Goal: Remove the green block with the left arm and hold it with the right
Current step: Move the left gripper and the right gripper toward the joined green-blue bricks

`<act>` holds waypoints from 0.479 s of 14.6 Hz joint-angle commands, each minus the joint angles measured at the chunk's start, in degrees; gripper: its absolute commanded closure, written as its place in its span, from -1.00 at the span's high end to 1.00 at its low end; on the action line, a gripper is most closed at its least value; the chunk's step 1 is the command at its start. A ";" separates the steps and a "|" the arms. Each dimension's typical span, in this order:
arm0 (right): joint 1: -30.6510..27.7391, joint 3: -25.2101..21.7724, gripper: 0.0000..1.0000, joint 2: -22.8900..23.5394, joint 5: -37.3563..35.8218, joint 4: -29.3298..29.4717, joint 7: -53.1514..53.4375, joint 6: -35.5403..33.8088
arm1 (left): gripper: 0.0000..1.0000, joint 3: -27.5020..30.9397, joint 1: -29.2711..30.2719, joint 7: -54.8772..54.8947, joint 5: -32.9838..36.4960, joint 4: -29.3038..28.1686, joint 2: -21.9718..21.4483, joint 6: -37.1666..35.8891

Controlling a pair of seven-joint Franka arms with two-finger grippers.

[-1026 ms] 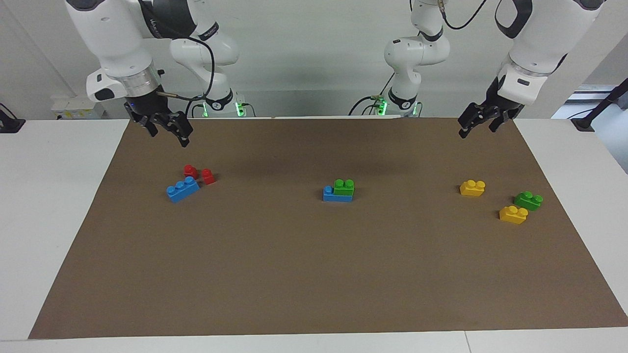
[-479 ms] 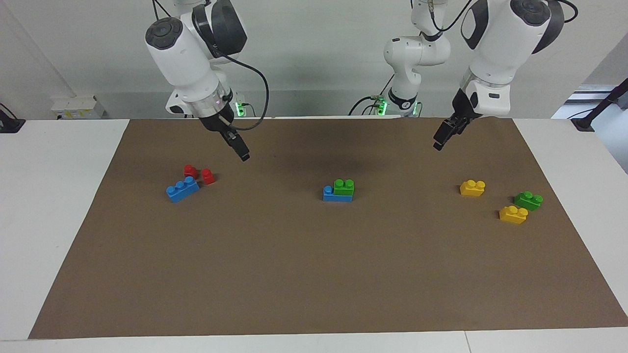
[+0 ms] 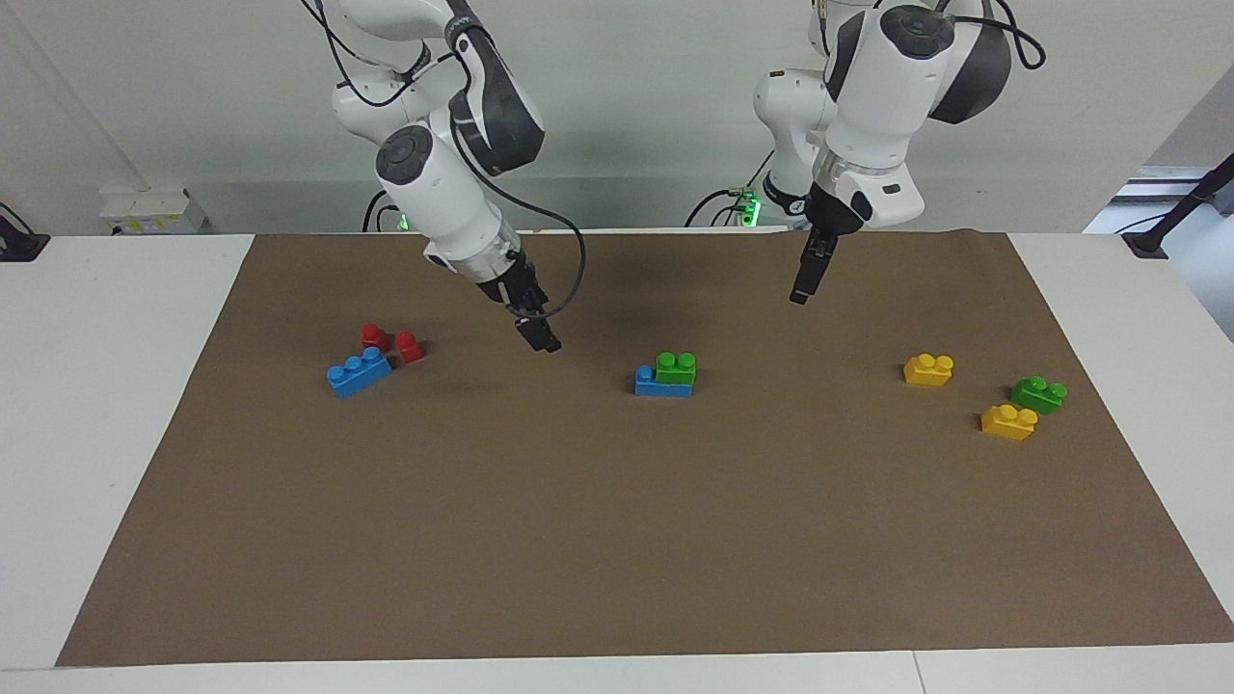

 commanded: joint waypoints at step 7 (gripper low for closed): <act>7.04 -0.12 0.97 8.66 6.54 -1.44 8.17 15.07 | 1.00 0.82 -8.91 -28.20 0.54 -6.12 3.95 10.92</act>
